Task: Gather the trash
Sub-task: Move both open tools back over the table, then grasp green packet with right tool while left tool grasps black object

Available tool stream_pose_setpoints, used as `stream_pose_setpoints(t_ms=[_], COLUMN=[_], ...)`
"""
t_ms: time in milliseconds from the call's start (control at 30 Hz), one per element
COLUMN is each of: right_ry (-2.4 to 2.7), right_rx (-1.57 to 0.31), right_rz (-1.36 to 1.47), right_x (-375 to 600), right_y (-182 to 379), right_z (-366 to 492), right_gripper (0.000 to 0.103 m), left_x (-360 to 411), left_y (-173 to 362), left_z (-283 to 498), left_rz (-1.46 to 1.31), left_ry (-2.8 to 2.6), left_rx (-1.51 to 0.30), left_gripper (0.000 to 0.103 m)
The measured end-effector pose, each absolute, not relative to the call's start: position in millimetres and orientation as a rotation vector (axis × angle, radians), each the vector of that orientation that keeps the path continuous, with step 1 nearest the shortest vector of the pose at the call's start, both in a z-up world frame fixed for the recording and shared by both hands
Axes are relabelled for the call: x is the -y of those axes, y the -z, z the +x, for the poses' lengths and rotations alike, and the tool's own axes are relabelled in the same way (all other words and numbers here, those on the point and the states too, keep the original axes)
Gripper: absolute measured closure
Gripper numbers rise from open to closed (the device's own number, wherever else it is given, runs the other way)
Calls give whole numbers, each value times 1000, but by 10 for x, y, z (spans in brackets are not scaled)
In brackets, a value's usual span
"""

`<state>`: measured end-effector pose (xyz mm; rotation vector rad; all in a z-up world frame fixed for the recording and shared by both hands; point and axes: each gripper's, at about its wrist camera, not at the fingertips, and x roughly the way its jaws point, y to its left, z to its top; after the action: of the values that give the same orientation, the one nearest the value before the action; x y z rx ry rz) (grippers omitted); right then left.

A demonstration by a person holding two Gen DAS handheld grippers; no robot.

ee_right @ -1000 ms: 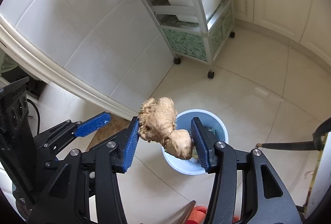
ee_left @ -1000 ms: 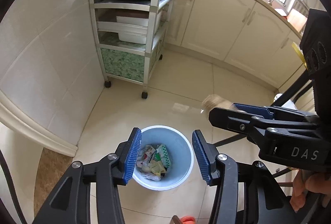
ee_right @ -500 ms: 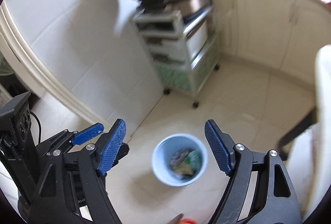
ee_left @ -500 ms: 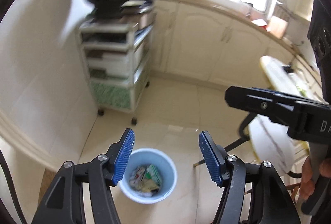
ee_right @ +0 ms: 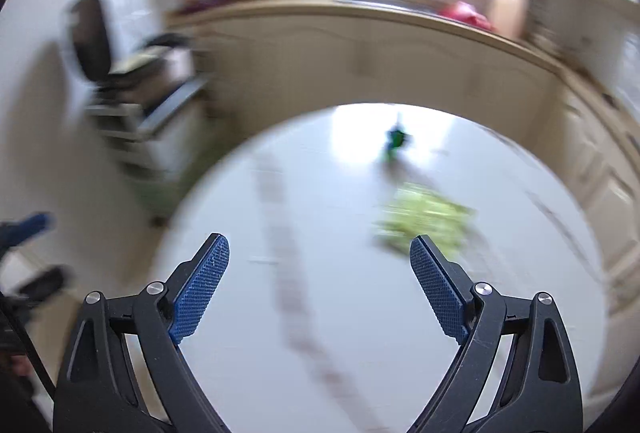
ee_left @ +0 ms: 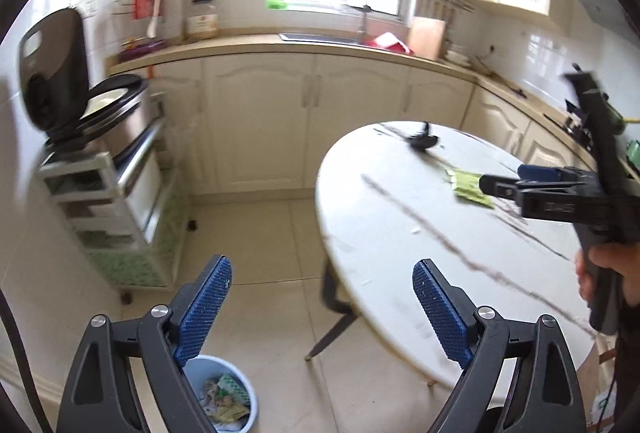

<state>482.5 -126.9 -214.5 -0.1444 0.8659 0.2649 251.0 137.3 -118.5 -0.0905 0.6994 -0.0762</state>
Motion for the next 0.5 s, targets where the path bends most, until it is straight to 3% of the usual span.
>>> stream_pose_setpoints(t_ms=[200, 500], right_ry=[-139, -107], right_rx=[-991, -1064], right_rz=[-79, -84], right_x=[1797, 1757], right_y=[2516, 2881], right_z=[5435, 5885], right_gripper=[11, 14], left_x=[-968, -695], left_y=[1107, 1154], left_z=[3068, 3993], left_rz=[-28, 9], left_ry=[116, 125], left_rx=[-738, -784], left_gripper=[13, 13])
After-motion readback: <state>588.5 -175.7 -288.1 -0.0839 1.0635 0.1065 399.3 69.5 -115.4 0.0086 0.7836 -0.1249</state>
